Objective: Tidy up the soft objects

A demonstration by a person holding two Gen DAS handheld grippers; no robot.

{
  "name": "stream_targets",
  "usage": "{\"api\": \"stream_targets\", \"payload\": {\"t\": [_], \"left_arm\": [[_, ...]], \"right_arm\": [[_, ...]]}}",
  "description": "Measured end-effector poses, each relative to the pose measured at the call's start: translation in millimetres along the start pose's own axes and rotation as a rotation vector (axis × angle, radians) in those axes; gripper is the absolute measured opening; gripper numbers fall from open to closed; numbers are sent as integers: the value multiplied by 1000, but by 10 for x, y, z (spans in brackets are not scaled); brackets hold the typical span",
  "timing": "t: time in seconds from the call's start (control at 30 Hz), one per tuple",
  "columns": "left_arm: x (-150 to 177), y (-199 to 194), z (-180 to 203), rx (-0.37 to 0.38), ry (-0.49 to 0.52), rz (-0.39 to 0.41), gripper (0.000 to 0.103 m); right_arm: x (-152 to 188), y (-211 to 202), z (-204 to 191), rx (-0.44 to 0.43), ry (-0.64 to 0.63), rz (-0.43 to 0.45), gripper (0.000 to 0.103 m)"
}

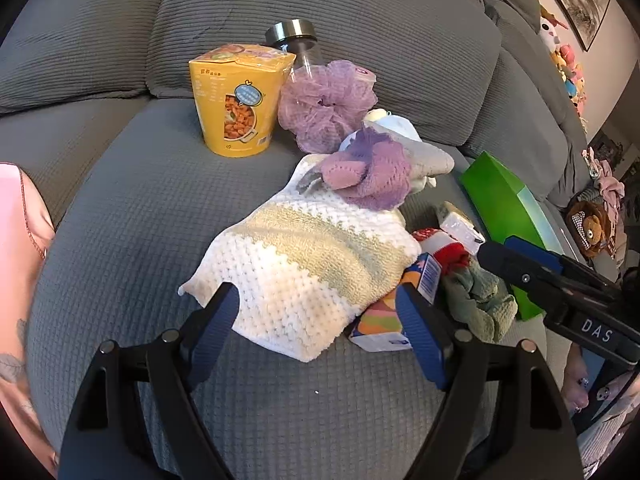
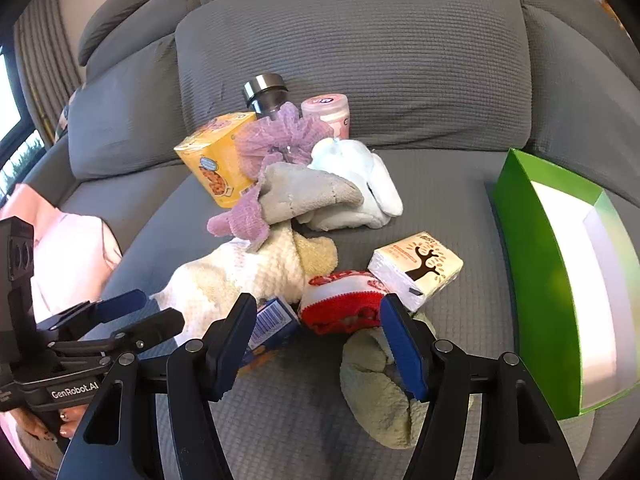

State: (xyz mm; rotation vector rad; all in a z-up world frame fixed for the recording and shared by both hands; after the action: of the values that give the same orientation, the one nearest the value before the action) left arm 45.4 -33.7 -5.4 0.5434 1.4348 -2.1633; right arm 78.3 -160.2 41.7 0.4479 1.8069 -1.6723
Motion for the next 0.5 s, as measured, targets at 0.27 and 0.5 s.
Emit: {"api": "stream_targets", "payload": {"t": [0.27, 0.5], "left_arm": [[-32, 30, -48, 2, -8, -7, 79], [-4, 100, -48, -7, 2, -25, 79]], "right_arm": [[-295, -312, 709, 284, 68, 211, 66], [-290, -25, 1638, 578, 168, 179, 66]]}}
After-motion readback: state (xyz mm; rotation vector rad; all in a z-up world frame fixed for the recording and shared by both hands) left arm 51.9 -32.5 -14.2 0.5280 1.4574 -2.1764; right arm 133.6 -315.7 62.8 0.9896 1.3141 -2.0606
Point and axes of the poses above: each gripper's, at about its wrist camera, not at the fingertips, and y roughly the way its jaws point, z to its right, x to its underside, the point moved 10 cm from there along y, roughly the way its jaws point, and after that the axes turned 5 degrees about -y, right-handed, at the moved point
